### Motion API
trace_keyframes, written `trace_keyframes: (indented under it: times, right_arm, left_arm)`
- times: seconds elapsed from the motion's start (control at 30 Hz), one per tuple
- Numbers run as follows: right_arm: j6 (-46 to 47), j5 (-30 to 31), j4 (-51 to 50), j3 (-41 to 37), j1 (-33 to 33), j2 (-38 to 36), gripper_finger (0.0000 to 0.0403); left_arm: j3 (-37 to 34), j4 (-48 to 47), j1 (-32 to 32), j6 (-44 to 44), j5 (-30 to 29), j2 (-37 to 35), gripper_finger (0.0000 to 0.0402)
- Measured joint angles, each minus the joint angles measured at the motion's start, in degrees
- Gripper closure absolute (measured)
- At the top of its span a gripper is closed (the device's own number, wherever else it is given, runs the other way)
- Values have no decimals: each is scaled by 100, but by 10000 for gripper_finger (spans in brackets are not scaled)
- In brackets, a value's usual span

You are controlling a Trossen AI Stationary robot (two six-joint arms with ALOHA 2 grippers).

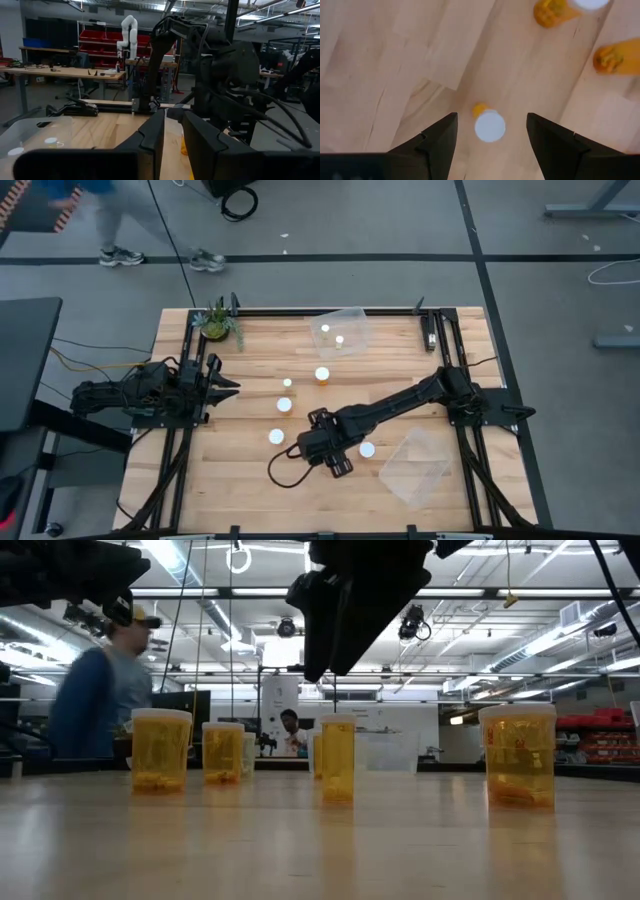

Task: Pick and place medicine bottles into bin by pill shape (circle, oval)
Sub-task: Put the small orange pill bottle into the top transparent bin

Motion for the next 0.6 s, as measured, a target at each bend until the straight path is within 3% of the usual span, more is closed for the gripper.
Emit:
trace_keyframes:
  times: [0.6]
  right_arm:
    - [-426, -83, 955, -935, -2, -4, 158]
  left_arm:
    - [0, 0, -1, 2, 0, 2, 322]
